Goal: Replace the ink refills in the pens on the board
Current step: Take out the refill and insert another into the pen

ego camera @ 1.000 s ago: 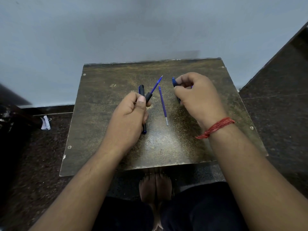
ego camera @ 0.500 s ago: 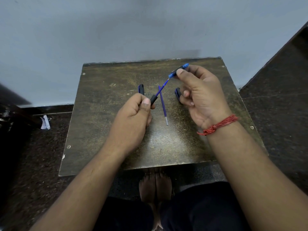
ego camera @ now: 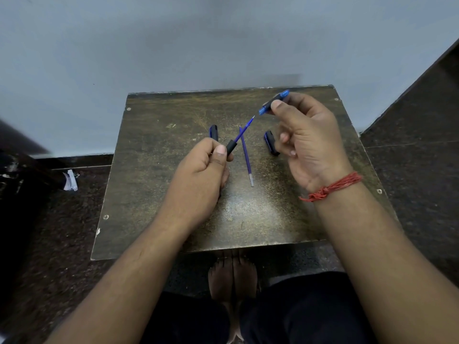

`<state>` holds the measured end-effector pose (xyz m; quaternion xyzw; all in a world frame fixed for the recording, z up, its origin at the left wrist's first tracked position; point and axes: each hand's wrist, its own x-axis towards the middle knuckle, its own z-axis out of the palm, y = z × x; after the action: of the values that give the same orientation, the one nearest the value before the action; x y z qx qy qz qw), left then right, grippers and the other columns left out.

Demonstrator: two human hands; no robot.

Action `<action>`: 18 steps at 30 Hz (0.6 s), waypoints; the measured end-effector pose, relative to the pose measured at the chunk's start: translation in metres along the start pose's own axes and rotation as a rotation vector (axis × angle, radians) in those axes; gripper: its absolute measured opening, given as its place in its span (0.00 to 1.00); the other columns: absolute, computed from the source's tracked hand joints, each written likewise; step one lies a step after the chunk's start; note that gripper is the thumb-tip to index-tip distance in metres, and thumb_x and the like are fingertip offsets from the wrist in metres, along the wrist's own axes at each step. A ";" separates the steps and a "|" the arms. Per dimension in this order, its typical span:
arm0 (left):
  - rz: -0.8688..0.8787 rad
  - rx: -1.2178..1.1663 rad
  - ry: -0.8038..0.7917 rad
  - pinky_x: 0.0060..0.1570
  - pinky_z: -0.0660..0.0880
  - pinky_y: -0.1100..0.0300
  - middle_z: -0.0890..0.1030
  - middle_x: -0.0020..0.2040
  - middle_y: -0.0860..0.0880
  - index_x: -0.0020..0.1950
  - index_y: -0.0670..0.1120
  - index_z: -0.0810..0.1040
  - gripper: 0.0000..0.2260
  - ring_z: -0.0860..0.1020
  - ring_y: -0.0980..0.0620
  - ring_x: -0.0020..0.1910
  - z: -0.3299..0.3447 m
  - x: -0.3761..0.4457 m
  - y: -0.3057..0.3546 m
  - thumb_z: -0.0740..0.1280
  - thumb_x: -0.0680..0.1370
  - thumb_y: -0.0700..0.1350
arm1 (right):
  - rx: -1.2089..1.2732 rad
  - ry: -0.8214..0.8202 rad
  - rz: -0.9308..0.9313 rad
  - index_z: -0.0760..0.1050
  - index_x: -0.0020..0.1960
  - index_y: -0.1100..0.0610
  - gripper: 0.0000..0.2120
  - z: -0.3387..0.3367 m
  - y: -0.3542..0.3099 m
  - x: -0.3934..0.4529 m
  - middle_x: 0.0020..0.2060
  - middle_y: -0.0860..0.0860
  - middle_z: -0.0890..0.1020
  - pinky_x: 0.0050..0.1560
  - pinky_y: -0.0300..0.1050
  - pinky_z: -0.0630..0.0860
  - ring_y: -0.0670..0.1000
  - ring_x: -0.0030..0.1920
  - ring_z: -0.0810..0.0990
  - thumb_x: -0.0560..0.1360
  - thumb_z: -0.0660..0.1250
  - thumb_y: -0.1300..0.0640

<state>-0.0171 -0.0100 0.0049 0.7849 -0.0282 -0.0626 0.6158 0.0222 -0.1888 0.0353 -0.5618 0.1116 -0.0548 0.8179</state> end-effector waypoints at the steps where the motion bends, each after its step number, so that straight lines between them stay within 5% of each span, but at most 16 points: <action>1: 0.003 0.004 -0.001 0.32 0.65 0.56 0.72 0.28 0.56 0.47 0.50 0.76 0.13 0.67 0.55 0.26 0.000 0.000 0.000 0.57 0.84 0.54 | -0.027 -0.011 -0.003 0.76 0.49 0.58 0.04 0.001 0.001 -0.001 0.44 0.57 0.83 0.22 0.33 0.59 0.44 0.23 0.66 0.77 0.69 0.64; 10: 0.006 0.008 0.003 0.31 0.65 0.56 0.72 0.28 0.55 0.47 0.49 0.75 0.13 0.67 0.55 0.26 0.001 0.000 0.002 0.57 0.86 0.52 | -0.168 -0.107 0.001 0.78 0.47 0.56 0.05 0.002 0.005 -0.003 0.43 0.63 0.77 0.22 0.33 0.62 0.44 0.23 0.68 0.75 0.71 0.64; 15: 0.009 0.001 0.022 0.32 0.66 0.55 0.72 0.28 0.55 0.48 0.49 0.76 0.13 0.67 0.54 0.27 0.000 -0.001 0.003 0.57 0.84 0.54 | -0.301 -0.226 0.020 0.78 0.49 0.59 0.04 0.010 0.006 -0.010 0.30 0.47 0.78 0.21 0.33 0.63 0.45 0.23 0.69 0.76 0.70 0.65; 18: 0.019 0.017 0.044 0.32 0.66 0.55 0.72 0.29 0.55 0.49 0.46 0.76 0.13 0.68 0.54 0.27 -0.001 -0.002 0.004 0.57 0.87 0.50 | -0.314 -0.263 0.046 0.78 0.49 0.58 0.04 0.013 0.006 -0.013 0.31 0.48 0.78 0.21 0.33 0.64 0.45 0.24 0.69 0.76 0.70 0.65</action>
<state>-0.0186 -0.0100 0.0091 0.7910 -0.0226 -0.0394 0.6101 0.0128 -0.1717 0.0359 -0.6819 0.0239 0.0557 0.7290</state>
